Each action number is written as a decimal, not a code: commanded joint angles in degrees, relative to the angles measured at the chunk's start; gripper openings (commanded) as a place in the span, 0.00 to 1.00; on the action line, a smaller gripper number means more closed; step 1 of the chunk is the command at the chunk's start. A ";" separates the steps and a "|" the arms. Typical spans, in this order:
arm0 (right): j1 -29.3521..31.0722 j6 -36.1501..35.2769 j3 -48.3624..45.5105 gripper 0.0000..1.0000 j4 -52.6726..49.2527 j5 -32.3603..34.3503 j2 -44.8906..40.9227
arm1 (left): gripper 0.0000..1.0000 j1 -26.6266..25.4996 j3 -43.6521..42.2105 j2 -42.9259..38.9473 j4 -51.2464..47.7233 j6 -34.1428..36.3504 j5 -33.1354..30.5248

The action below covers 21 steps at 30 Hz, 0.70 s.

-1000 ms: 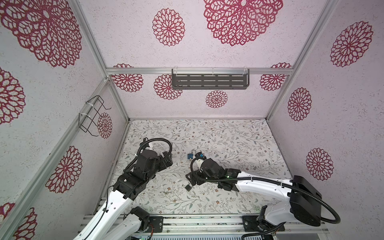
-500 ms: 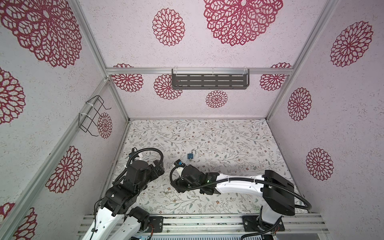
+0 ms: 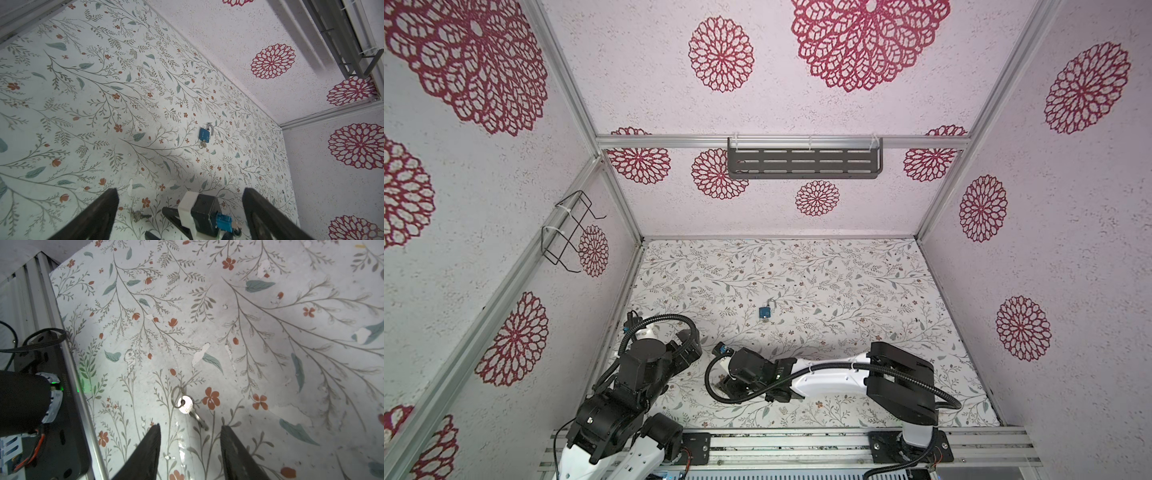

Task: Unlock with the key
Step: 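Reach the right gripper across to the loose silver key while the left arm withdraws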

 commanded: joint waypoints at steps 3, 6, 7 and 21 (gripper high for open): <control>0.93 -2.60 4.33 0.46 0.22 0.80 2.36 | 0.97 0.43 -1.61 -3.16 -2.81 -2.03 -1.40; 1.22 -2.98 5.52 0.45 -0.31 1.00 3.59 | 0.97 0.39 -2.00 -4.58 -3.65 -2.61 -1.65; 1.20 -2.99 5.82 0.45 -0.42 0.97 4.04 | 0.97 0.36 -2.16 -5.00 -3.94 -2.76 -1.71; 1.79 -5.14 10.46 0.33 -4.06 2.31 8.47 | 0.98 0.37 -3.02 -8.15 -5.36 -4.28 -2.86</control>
